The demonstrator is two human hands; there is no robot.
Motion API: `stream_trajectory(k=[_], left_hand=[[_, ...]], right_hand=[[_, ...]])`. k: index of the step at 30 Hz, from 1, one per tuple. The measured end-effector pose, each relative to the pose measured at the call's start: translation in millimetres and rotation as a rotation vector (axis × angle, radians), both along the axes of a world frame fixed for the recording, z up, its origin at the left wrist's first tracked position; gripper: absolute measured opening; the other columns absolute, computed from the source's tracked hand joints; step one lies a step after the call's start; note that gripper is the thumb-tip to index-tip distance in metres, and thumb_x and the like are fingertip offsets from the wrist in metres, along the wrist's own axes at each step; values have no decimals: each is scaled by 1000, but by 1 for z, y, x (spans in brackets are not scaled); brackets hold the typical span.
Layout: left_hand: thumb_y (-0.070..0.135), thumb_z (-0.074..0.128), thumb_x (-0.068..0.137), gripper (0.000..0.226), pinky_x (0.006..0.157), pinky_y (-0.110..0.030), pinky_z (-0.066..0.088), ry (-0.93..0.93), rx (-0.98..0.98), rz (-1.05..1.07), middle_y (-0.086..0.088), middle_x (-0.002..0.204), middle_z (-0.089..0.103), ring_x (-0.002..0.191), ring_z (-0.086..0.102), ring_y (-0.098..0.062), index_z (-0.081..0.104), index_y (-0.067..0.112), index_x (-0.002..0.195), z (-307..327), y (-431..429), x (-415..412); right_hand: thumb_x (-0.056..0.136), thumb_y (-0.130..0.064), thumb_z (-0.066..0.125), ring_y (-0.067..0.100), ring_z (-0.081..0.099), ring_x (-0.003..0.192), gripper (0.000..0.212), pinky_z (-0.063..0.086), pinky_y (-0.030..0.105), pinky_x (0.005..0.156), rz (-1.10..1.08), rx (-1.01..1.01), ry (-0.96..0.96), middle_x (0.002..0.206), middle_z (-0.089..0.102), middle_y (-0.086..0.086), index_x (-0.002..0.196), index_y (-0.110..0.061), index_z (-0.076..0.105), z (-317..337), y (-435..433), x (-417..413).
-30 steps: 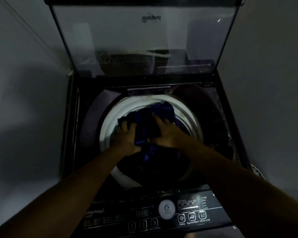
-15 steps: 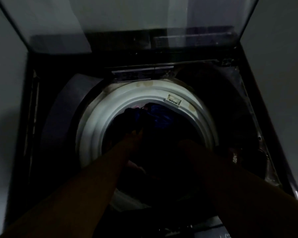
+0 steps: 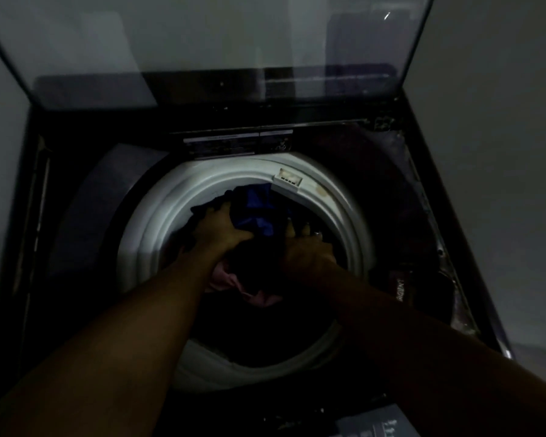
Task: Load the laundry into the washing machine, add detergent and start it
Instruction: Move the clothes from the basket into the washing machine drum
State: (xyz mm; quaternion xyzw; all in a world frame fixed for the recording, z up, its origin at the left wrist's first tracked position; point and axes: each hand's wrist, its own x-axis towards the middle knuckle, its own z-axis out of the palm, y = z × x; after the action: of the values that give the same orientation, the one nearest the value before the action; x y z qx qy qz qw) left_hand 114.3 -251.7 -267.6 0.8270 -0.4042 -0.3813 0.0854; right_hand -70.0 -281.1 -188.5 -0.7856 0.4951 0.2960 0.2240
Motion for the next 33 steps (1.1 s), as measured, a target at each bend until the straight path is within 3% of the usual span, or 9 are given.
stream_trajectory(k=[3,7,9,11,13,18,21,26,33], left_hand=[[72,65,70,106,107,-60,37,-158,31,45,-17,155,26,136,35,-43,13,36,155,29,9,-33],[59,73,67,118,118,-56,24,-46,180,-116,-14,163,9,146,18,-42,-1,39,156,58,25,-45],[58,73,59,115,117,-50,29,-68,139,-154,-12,161,20,144,26,-37,14,39,156,92,20,-47],[53,73,66,86,108,-43,42,-47,1,-166,-7,145,49,132,48,-30,45,32,144,135,15,-62],[41,71,78,53,100,-39,49,-23,-161,-144,-2,128,64,117,60,-25,61,26,128,181,7,-84],[24,59,92,43,106,-35,44,-164,-457,-218,-5,137,57,124,56,-23,57,25,135,267,-22,-173],[23,56,92,42,106,-36,44,-194,-535,-322,-4,135,57,124,55,-21,56,27,134,287,-41,-249],[30,52,97,47,109,-39,42,-184,-464,-516,-3,145,46,131,47,-23,47,27,143,251,-73,-386],[37,53,94,60,106,-43,41,-208,-161,-693,-9,150,36,135,37,-33,36,23,150,102,-68,-501]], right_hand=[[100,-48,48,48,12,150,87,25,59,118,60,12,-53,167,0,19,160,-17,-8,24,3,-13],[97,-49,51,44,33,143,81,34,53,115,76,-1,-179,159,26,22,160,-16,12,54,-4,-43],[95,-46,54,41,47,134,69,42,48,110,59,-24,-343,148,45,21,153,-16,31,80,-5,-52],[94,-42,56,39,55,124,56,48,45,102,57,-104,-484,135,56,18,142,-16,46,108,-7,-67],[92,-39,58,38,60,116,49,52,44,94,83,-221,-586,126,61,16,134,-15,53,136,-10,-87],[84,-36,51,41,61,98,43,53,43,79,154,-494,-690,109,63,19,115,-9,62,182,-37,-181],[88,-39,45,39,59,101,44,52,45,84,35,-513,-727,114,62,18,115,-8,62,182,-52,-256],[97,-37,53,35,55,118,44,49,46,99,-130,-457,-594,131,57,16,132,-11,55,132,-62,-392],[95,-50,51,37,46,132,66,44,45,106,-198,-275,-378,147,46,16,149,-15,39,12,-35,-522]])
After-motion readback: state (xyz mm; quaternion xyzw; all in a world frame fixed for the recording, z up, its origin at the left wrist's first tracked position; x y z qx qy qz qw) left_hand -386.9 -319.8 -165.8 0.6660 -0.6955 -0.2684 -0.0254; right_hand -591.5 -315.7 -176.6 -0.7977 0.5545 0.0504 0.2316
